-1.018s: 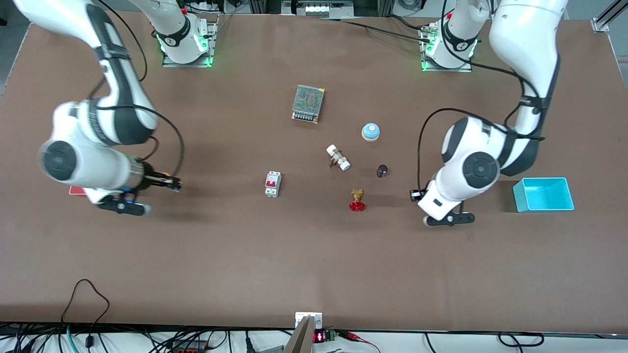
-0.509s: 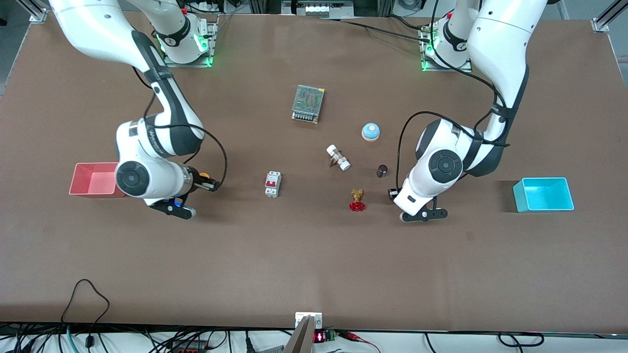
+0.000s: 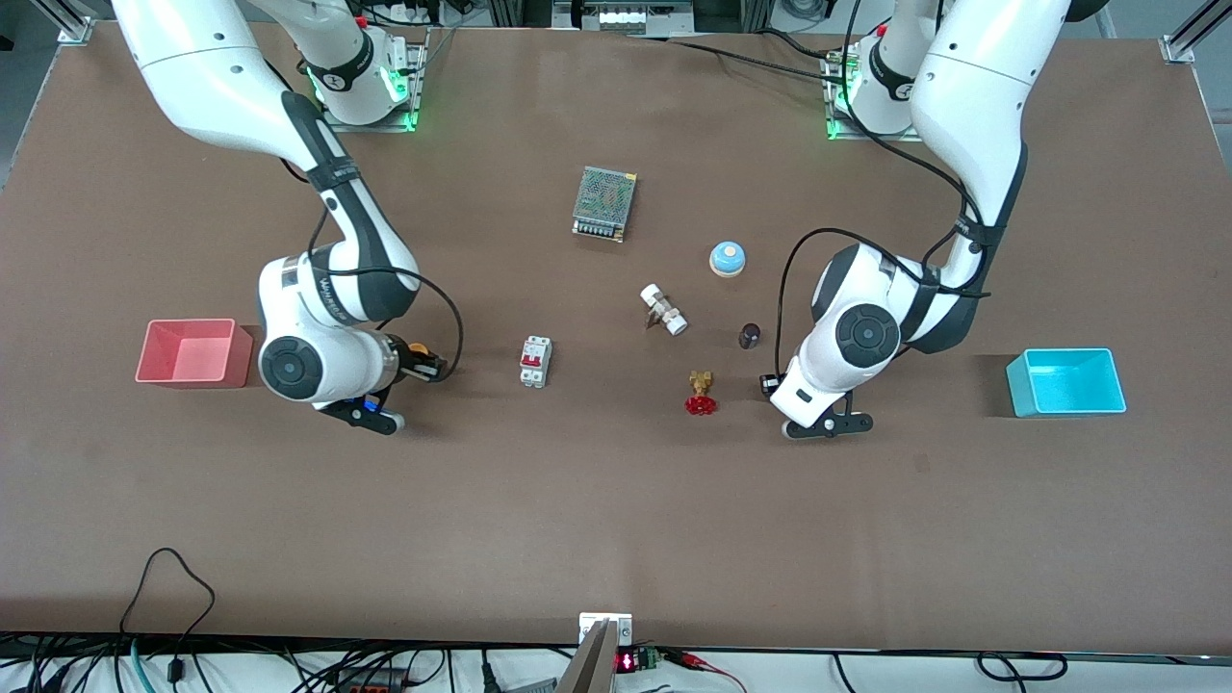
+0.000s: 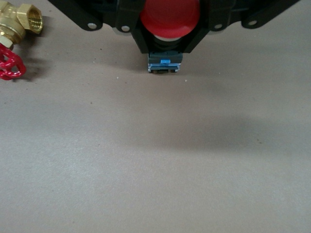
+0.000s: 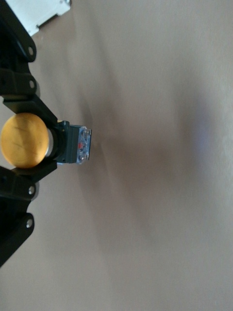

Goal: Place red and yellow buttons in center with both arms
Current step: 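Lower both buttons onto the table center and open both grippers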

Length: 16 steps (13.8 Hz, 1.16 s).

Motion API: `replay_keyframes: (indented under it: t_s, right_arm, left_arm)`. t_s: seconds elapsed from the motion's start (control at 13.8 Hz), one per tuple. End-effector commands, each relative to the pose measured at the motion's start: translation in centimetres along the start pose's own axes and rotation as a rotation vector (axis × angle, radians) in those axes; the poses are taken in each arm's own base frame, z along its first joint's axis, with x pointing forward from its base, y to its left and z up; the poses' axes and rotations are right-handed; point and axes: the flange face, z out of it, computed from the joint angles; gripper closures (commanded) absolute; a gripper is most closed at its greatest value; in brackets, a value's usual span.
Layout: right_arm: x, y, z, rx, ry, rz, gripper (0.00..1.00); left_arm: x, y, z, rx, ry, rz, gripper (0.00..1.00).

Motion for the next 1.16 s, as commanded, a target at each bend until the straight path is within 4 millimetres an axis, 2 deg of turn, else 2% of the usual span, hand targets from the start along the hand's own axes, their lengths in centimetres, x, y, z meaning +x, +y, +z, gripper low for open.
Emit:
replay_keyframes:
  t_s: [0.0, 0.07, 0.29, 0.36, 0.44, 0.58, 0.65, 0.73, 0.87, 1.02, 1.09]
  right_arm:
    - [-0.8, -2.6, 0.0, 0.007, 0.037, 0.02, 0.64]
    - [-0.7, -2.6, 0.3, 0.005, 0.033, 0.019, 0.64]
    - [-0.5, -2.3, 0.5, 0.001, 0.031, 0.023, 0.63]
    - [-0.5, -2.2, 0.5, 0.002, 0.028, 0.025, 0.61]
    - [-0.4, -2.2, 1.0, -0.002, 0.023, 0.026, 0.56]
    - [-0.3, -2.2, 1.4, -0.003, 0.021, 0.026, 0.54]
    - [-0.2, -2.1, 1.4, -0.004, 0.02, 0.028, 0.3]
    - [0.1, -1.8, 0.9, -0.001, 0.026, 0.041, 0.0]
    - [0.4, -1.8, -1.1, 0.019, 0.046, 0.048, 0.0]
    - [0.2, -1.0, -4.8, 0.046, 0.078, 0.054, 0.0]
    - [-0.3, -0.6, -7.3, 0.065, 0.102, 0.054, 0.0]
  left_arm:
    - [-0.1, 0.0, 0.5, 0.003, 0.001, -0.022, 0.2]
    - [-0.1, -0.1, 0.5, 0.003, 0.001, -0.024, 0.0]
    - [-0.2, 0.0, 0.3, 0.005, -0.004, -0.022, 0.0]
    - [-0.2, 0.0, -0.1, 0.003, 0.0, -0.021, 0.0]
    - [-0.1, 0.2, -1.2, -0.004, 0.015, -0.017, 0.0]
    - [-0.1, -0.4, -4.8, 0.006, 0.007, -0.013, 0.0]
    - [-0.3, -0.9, -6.5, 0.013, -0.002, -0.019, 0.0]
    - [-0.4, -1.5, -8.6, 0.018, -0.001, -0.024, 0.0]
    - [-1.3, -2.3, -12.3, 0.033, -0.019, -0.03, 0.0]
    - [-1.9, -3.2, -16.3, 0.042, -0.034, 0.006, 0.0]
    - [-2.3, -3.4, -18.6, 0.048, -0.047, 0.035, 0.0]
